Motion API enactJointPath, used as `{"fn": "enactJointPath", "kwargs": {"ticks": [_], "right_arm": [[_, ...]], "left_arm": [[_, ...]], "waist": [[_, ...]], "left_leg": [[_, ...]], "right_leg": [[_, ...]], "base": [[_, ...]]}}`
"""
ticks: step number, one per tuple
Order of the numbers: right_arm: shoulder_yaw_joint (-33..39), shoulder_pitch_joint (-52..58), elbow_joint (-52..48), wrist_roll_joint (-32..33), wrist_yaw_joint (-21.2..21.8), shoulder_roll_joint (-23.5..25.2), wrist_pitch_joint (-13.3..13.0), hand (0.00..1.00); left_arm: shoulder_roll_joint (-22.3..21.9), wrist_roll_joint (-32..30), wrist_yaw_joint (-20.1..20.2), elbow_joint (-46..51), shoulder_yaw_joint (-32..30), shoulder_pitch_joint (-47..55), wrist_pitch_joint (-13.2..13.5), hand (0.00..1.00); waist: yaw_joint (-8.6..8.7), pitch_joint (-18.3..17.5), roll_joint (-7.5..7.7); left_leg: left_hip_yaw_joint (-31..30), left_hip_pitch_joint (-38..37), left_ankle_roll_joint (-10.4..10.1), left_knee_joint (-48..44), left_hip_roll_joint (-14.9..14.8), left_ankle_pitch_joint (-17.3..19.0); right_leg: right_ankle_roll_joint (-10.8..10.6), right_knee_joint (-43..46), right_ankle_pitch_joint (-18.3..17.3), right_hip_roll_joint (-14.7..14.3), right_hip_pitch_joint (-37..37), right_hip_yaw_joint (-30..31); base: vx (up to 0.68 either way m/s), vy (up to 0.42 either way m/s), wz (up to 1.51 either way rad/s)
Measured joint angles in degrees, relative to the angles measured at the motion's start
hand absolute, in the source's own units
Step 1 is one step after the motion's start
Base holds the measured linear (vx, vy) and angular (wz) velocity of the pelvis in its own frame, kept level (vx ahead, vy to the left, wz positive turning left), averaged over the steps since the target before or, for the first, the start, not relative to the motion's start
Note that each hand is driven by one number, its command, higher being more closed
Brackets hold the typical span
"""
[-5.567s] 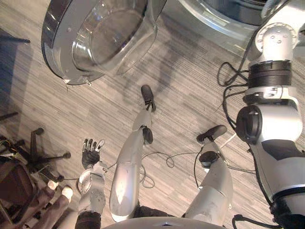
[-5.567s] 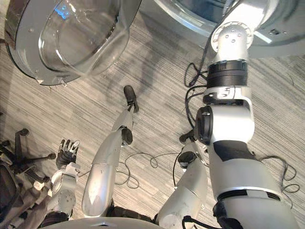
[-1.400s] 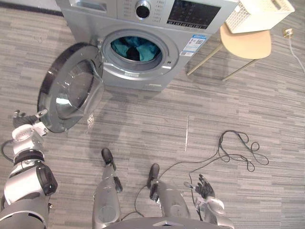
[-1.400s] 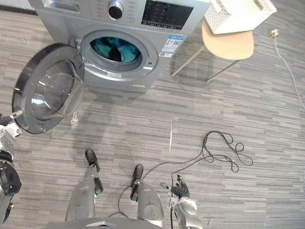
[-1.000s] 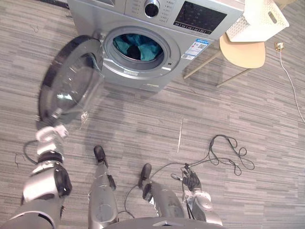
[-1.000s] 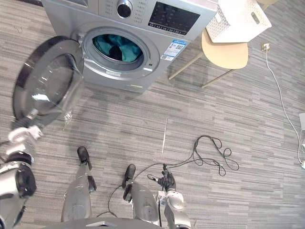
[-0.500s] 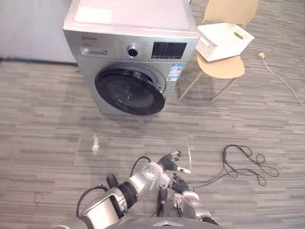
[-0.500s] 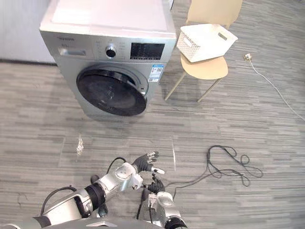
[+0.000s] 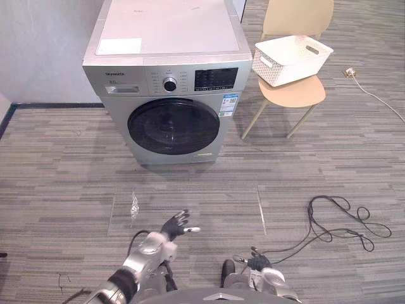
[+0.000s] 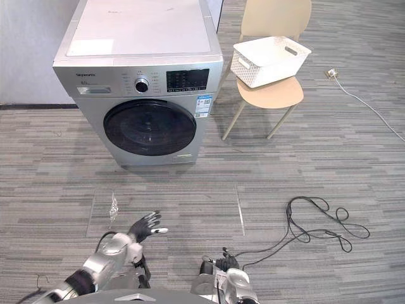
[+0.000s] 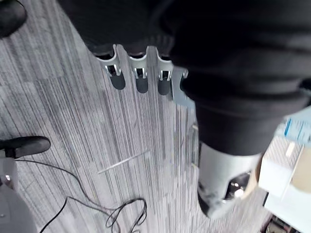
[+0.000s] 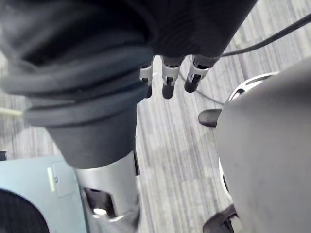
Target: Pick up the laundry basket with both hands and put the clothes into the washing machine.
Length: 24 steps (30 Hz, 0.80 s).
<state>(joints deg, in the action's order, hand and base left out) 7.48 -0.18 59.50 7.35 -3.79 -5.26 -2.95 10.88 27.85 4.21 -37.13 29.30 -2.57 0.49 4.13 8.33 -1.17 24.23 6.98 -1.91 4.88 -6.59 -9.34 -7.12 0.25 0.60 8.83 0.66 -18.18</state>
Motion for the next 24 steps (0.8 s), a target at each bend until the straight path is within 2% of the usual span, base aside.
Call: {"fn": "enactJointPath", "kwargs": {"ticks": [2,3,5,6,8,9,11,12,13,14,15,16,17,18,19,20,21,22,23,24], "right_arm": [[0.07,0.13,0.58,-0.26,0.01,-0.05,-0.7,0.0],[-0.03,-0.18,1.93,-0.96,0.05,-0.17,-0.81,0.0],[-0.11,-0.87,2.55,-1.09,0.07,-0.77,-0.62,0.0],[-0.09,-0.76,2.82,-1.14,0.09,-1.54,-0.61,0.0],[0.03,-0.38,2.8,-1.13,0.07,-2.59,-0.63,0.0],[0.36,-0.85,2.71,-1.12,0.03,-3.79,-0.63,0.0],[1.76,-1.01,2.44,-1.13,-0.01,-3.82,-0.68,0.0],[2.34,-0.87,2.33,-1.1,-0.07,-3.86,-0.71,0.0],[2.82,-0.94,2.31,-1.04,-0.07,-4.19,-0.73,0.0],[2.87,-1.13,2.15,-1.0,-0.08,-4.44,-0.77,0.0],[2.69,-1.67,2.11,-0.97,-0.05,-3.6,-0.89,0.0],[2.61,-1.83,2.12,-0.96,-0.05,-2.77,-0.89,0.0],[1.84,-1.85,2.15,-0.97,-0.06,-1.46,-0.85,0.0],[0.32,-1.83,1.69,-1.02,-0.04,-0.85,-0.85,0.0],[-0.52,-1.43,0.84,-1.01,0.04,-0.87,-0.9,0.0],[-1.05,-0.32,-1.41,-1.02,0.03,-0.93,-1.31,0.0],[-1.22,-0.18,-2.66,-0.99,0.04,-1.04,-1.84,0.0],[-1.22,-0.19,-2.94,-0.99,0.04,-1.07,-2.16,0.0],[-1.16,-0.06,-2.88,-0.97,0.05,-1.08,-2.39,0.0],[-1.12,0.19,-2.74,-0.93,0.07,-0.97,-2.39,0.0]], "left_arm": [[0.25,-1.18,0.11,0.63,-4.51,3.09,1.05,0.0],[0.09,-2.22,0.03,0.96,-7.72,4.24,2.07,0.0],[-0.46,-2.26,-0.14,2.47,-11.03,5.05,2.62,0.0],[-0.79,-2.72,-0.22,2.9,-12.75,4.97,3.75,0.0],[-0.71,-4.95,-0.74,2.97,-14.31,5.99,5.5,0.0],[-0.82,-6.44,-1.51,4.26,-15.88,7.73,7.1,0.0],[-0.74,-8.36,-2.69,4.38,-17.52,8.62,8.19,0.0],[-0.84,-9.56,-3.32,3.98,-18.64,9.62,8.43,0.0],[-1.35,-10.22,-4.01,3.49,-19.53,10.52,8.48,0.0],[-1.76,-10.49,-4.2,2.9,-20.24,11.21,8.67,0.0],[-1.98,-10.74,-4.77,1.39,-21.53,12.08,8.76,0.0],[-1.99,-10.81,-5.03,0.48,-22.26,12.32,8.78,0.0],[-1.81,-11.18,-5.39,-1.24,-23.28,12.67,8.74,0.0],[-1.71,-11.34,-5.51,-2.75,-24.44,12.79,8.75,0.0],[-1.86,-11.6,-5.59,-3.12,-24.78,12.86,8.78,0.0],[-2.32,-12.43,-5.64,-4.92,-24.93,12.53,9.3,0.0],[-2.74,-12.6,-6.0,-6.45,-25.5,11.98,9.48,0.0],[-2.94,-13.11,-6.26,-7.57,-25.98,11.5,9.47,0.0],[-3.92,-13.53,-6.63,-9.7,-26.96,10.4,9.43,0.0],[-4.59,-13.55,-6.89,-10.05,-27.07,10.15,9.43,0.0]], "waist": [[-0.88,0.0,0.01],[-1.45,0.12,0.19],[-2.1,0.87,0.16],[-2.78,1.4,0.05],[-3.84,1.3,-0.13],[-4.4,0.74,-1.18],[-4.69,1.1,-0.49],[-4.93,1.14,-0.03],[-5.38,1.04,-0.2],[-5.83,0.95,-0.54],[-6.03,1.03,-0.88],[-5.87,1.1,-0.73],[-5.49,1.42,-0.25],[-5.28,1.45,-0.07],[-5.18,1.5,-0.09],[-4.44,1.48,-0.06],[-4.07,1.48,-0.07],[-3.92,1.5,0.0],[-3.7,1.63,0.35],[-3.73,1.66,0.47]], "left_leg": [[-1.85,-0.02,0.17,-0.39,0.13,0.16],[-4.36,2.96,0.53,-5.23,-0.01,2.29],[-6.47,8.14,1.56,-14.38,-0.45,5.33],[-6.54,10.92,2.27,-20.48,-0.54,7.0],[-1.0,11.94,3.63,-23.39,-0.48,9.23],[1.26,12.22,6.6,-23.55,-0.21,13.26],[-0.53,12.77,6.78,-25.25,2.35,15.54],[-1.71,12.63,7.59,-27.02,4.38,18.2],[-2.16,11.63,7.89,-27.68,5.6,19.97],[-2.36,10.89,8.03,-27.52,5.98,20.28],[-3.46,9.15,8.62,-26.96,6.56,20.97],[-4.5,8.06,8.68,-26.23,6.96,20.97],[-6.57,5.09,9.12,-23.95,7.87,20.56],[-8.55,1.96,9.38,-22.08,8.66,20.07],[-9.71,0.48,9.39,-21.15,9.12,19.97],[-12.86,-2.22,9.39,-19.48,10.06,19.51],[-15.08,-2.81,9.33,-19.02,10.52,19.44],[-16.6,-3.34,9.26,-18.6,10.96,19.39],[-20.4,-4.56,9.11,-17.76,12.06,19.28],[-22.23,-5.04,9.09,-17.67,12.39,19.27]], "right_leg": [[-0.29,0.06,-0.83,0.16,1.45,-2.07],[-1.12,0.6,-1.4,0.59,2.38,-5.0],[-1.87,0.79,-1.9,0.97,3.72,-8.22],[-2.42,0.64,-2.28,1.29,5.54,-11.12],[-3.64,0.71,-3.16,2.09,7.72,-14.69],[-3.89,1.51,-4.57,2.17,8.38,-16.98],[-4.07,2.96,-5.79,4.16,9.77,-19.54],[-4.12,5.28,-6.88,5.92,11.3,-21.46],[-3.19,13.92,-8.4,9.44,9.79,-21.59],[-1.13,20.33,-8.58,11.6,7.6,-20.78],[5.46,33.16,-9.23,14.38,2.03,-15.92],[6.8,38.11,-10.63,14.1,-0.3,-12.61],[5.27,44.07,-13.51,11.68,-3.97,-7.04],[3.79,45.15,-15.93,8.53,-6.06,-3.76],[3.66,44.39,-16.87,6.91,-7.12,-2.31],[3.19,38.99,-18.29,1.81,-10.14,2.8],[2.75,34.53,-18.48,-1.25,-11.97,7.29],[2.6,31.79,-18.38,-2.9,-13.27,10.61],[1.96,26.08,-17.06,-5.28,-15.71,18.63],[1.78,23.97,-16.03,-6.02,-16.19,21.53]], "base": [[0.11,-0.041,0.6],[0.1,-0.027,0.78],[0.08,-0.021,0.99],[0.03,0.035,1.23],[0.02,0.119,1.03],[0.02,0.173,0.84],[0.07,0.172,0.84],[0.22,0.257,0.76],[0.23,0.277,0.6],[0.27,0.307,0.31],[0.21,0.212,0.23],[0.29,0.215,0.56],[0.32,0.15,0.86],[0.32,0.123,0.92],[0.31,0.076,1.18],[0.3,0.027,1.19],[0.28,0.011,1.27],[0.32,-0.032,1.38],[0.2,-0.03,1.31],[0.32,-0.099,1.7]]}}
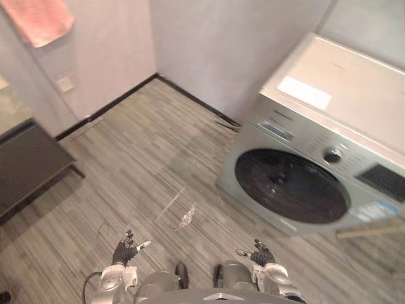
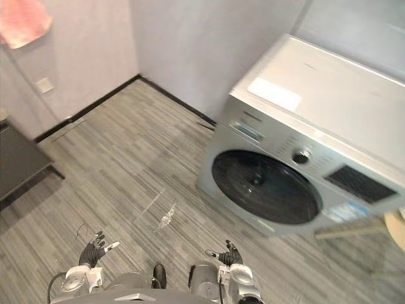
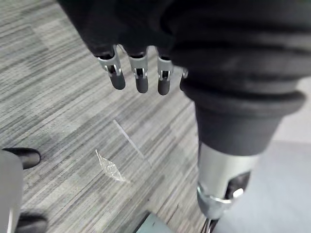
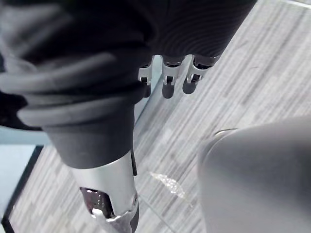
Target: Pick up the laundry basket with both hands and put the clothes into the washing machine.
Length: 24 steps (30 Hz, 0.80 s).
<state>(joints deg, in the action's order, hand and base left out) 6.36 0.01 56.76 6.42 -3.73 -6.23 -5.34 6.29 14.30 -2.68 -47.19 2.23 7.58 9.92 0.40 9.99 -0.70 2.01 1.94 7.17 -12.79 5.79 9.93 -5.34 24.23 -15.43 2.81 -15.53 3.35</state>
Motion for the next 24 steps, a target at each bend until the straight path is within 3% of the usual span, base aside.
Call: {"fn": "enactJointPath", "kwargs": {"ticks": [2,4,5,6,7,9,13,16,20,22,24], "right_arm": [[1.16,0.54,0.09,0.35,0.07,1.08,-0.09,0.0],[1.44,2.11,0.29,0.28,0.18,2.88,-0.55,0.0],[1.8,2.25,0.34,0.21,0.3,3.36,-0.56,0.0],[2.3,2.37,0.36,-0.16,0.99,3.64,-0.6,0.0],[2.32,2.83,0.32,-0.13,1.79,3.63,-0.77,0.0],[3.44,3.36,0.06,-0.28,2.07,3.38,-0.7,0.0],[3.84,4.97,-1.96,-1.29,2.09,3.47,-0.69,0.0],[4.89,5.22,-2.22,-1.46,2.03,3.52,-0.63,0.0],[5.69,5.27,-1.74,-1.55,1.89,3.61,-0.45,0.0],[6.05,5.27,-1.83,-1.58,1.83,3.68,-0.47,0.0],[5.86,5.28,-1.94,-1.86,1.8,3.92,-0.48,0.0]], "left_arm": [[-0.64,-1.1,-0.79,-1.03,-1.48,-0.33,0.08,0.0],[-1.45,-2.15,-1.26,-1.25,-3.94,-0.35,0.06,0.0],[-1.95,-2.14,-1.65,-1.38,-4.9,-0.33,0.02,0.0],[-2.96,-2.1,-2.1,-1.24,-7.02,-0.15,-0.03,0.0],[-4.3,-2.1,-2.12,-1.32,-8.9,0.45,-0.09,0.0],[-5.29,-2.02,-2.09,-1.07,-10.08,0.2,-0.04,0.0],[-5.25,-1.91,-2.13,-1.37,-11.22,0.29,-0.14,0.0],[-5.27,-2.09,-2.13,-1.73,-11.19,0.5,-0.2,0.0],[-5.19,-2.09,-2.16,-3.4,-11.26,0.07,-0.38,0.0],[-5.29,-2.09,-2.15,-3.46,-11.26,0.41,-0.59,0.0],[-5.3,-2.1,-2.05,-3.6,-10.94,1.1,-0.83,0.0]], "waist": [[-0.22,-0.13,1.42],[-1.47,-0.75,4.5],[-1.72,-0.68,4.63],[-1.89,-0.66,3.87],[-1.82,-0.76,3.12],[-1.72,-0.34,2.34],[-2.38,-0.15,2.02],[-2.63,-0.17,1.4],[-3.45,-1.26,2.31],[-3.62,-1.37,2.01],[-3.36,-1.85,2.14]], "left_leg": [[-5.25,-1.17,-0.48,0.13,1.64,0.16],[-10.59,-2.76,-2.73,-0.81,2.75,1.47],[-11.64,-2.67,-3.98,-2.04,2.31,2.22],[-12.39,-1.85,-7.28,-4.61,0.24,4.32],[-10.47,-0.97,-9.24,-6.5,-2.56,6.54],[-4.99,0.14,-10.2,-8.83,-7.01,7.62],[13.62,0.77,-10.58,-11.11,-15.42,7.68],[14.2,1.42,-9.78,-9.33,-13.74,5.56],[14.21,1.05,-7.9,-3.1,-10.02,1.93],[15.6,-0.62,-7.63,-1.19,-9.08,1.48],[16.89,-3.17,-7.6,-0.18,-8.07,2.5]], "right_leg": [[0.04,-4.84,4.81,0.03,0.01,4.95],[0.94,-7.65,12.71,2.3,1.88,1.78],[-0.29,-7.66,13.08,2.45,2.77,0.25],[0.54,-8.17,12.85,2.03,4.73,-3.84],[1.7,-8.84,12.04,1.54,6.84,-7.89],[3.01,-9.54,10.85,1.0,9.85,-13.15],[2.69,-9.57,8.7,2.0,13.48,-18.29],[1.46,-10.47,9.09,3.81,13.41,-19.08],[0.58,-15.72,12.73,5.23,13.5,-19.23],[0.53,-15.13,12.71,6.08,13.34,-17.93],[-0.38,-8.39,9.9,7.87,11.72,-16.22]], "base": [[0.27,-0.151,1.51],[0.28,-0.269,1.62],[0.26,-0.3,1.48],[0.19,-0.279,1.48],[0.17,-0.27,1.47],[0.09,-0.233,1.4],[-0.04,-0.08,0.76],[-0.04,0.076,0.33],[-0.01,0.078,0.1],[0.02,0.072,-0.32],[0.01,0.065,-0.32]]}}
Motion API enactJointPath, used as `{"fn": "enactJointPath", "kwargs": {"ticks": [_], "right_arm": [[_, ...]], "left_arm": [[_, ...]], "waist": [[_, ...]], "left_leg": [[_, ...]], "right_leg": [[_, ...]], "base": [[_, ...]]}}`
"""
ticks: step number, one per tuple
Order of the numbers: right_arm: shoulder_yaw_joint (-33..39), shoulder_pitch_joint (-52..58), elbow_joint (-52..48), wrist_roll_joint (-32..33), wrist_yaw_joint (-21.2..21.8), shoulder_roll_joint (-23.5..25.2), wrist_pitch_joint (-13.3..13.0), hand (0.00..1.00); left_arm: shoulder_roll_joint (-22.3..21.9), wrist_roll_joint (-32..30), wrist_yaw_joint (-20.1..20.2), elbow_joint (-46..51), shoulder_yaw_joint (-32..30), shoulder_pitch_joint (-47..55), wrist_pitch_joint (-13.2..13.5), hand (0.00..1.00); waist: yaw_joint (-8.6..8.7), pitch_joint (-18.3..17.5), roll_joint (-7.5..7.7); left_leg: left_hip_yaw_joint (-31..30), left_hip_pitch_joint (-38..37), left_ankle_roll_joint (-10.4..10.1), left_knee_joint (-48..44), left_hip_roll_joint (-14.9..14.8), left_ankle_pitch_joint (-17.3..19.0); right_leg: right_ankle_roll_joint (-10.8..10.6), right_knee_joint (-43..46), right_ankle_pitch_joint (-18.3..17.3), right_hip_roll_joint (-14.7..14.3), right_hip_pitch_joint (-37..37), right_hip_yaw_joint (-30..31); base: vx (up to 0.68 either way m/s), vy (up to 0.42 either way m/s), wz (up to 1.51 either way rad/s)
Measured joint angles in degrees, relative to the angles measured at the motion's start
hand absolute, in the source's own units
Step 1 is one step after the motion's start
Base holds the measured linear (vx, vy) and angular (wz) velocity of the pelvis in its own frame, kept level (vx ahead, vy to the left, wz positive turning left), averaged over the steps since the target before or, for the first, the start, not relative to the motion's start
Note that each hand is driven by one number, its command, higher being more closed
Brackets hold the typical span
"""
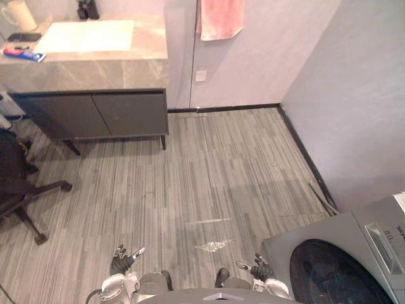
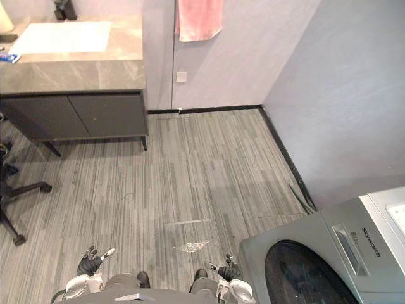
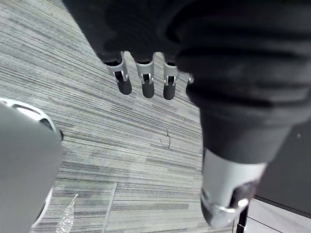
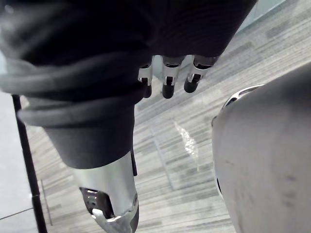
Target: Pick up the laundry basket with both hands and put the clothes into the washing machine.
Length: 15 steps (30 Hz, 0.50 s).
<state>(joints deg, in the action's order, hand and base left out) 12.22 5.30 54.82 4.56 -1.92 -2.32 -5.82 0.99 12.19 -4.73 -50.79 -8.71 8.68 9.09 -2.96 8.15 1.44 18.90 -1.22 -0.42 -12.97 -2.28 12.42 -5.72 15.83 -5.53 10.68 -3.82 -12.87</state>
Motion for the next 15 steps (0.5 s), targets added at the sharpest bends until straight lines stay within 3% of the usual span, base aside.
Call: {"fn": "enactJointPath", "kwargs": {"ticks": [2,4,7,12,15], "right_arm": [[-0.49,0.0,-0.22,0.02,0.01,0.22,-0.04,0.0],[-1.38,-0.01,0.04,0.01,0.02,0.23,-0.04,0.0],[-1.48,0.47,0.94,-0.36,0.07,0.12,0.6,0.0],[-2.1,-0.03,4.51,-0.85,0.12,-0.27,1.08,0.0],[-2.13,-0.08,4.66,-2.69,0.09,-0.48,1.11,0.0]], "left_arm": [[0.15,-0.04,0.08,-0.55,0.63,-0.45,0.0,0.0],[0.23,-0.09,0.1,-1.35,1.44,-0.75,0.03,0.0],[0.66,-0.07,0.02,-3.72,1.98,-1.31,0.06,0.0],[0.4,0.11,-0.14,-4.86,0.16,-0.87,0.02,0.0],[0.67,0.26,-0.16,-4.86,0.43,-0.86,0.02,0.0]], "waist": [[0.35,-0.8,0.26],[0.71,-1.65,0.25],[0.99,-3.47,0.52],[0.86,-5.47,0.61],[1.09,-5.64,0.73]], "left_leg": [[-0.05,-0.31,0.38,-0.03,0.39,-0.1],[-0.49,-0.58,0.51,0.27,0.35,-0.39],[-1.28,-0.79,0.41,2.63,1.1,-1.87],[-1.62,-2.92,-0.14,9.96,1.32,-6.43],[-2.74,-3.26,-0.04,11.3,1.47,-7.71]], "right_leg": [[0.42,6.22,-1.06,0.78,-3.07,1.48],[0.49,6.26,-1.1,0.9,-3.31,1.48],[0.27,-0.69,-0.74,0.02,-0.48,1.45],[-0.1,-12.85,5.13,-2.41,4.19,0.82],[0.03,-15.46,6.53,-3.03,5.63,-0.3]], "base": [[0.04,0.023,-0.05],[0.08,0.0,0.09],[0.07,-0.007,0.12],[0.01,-0.007,0.01],[-0.06,-0.021,0.12]]}}
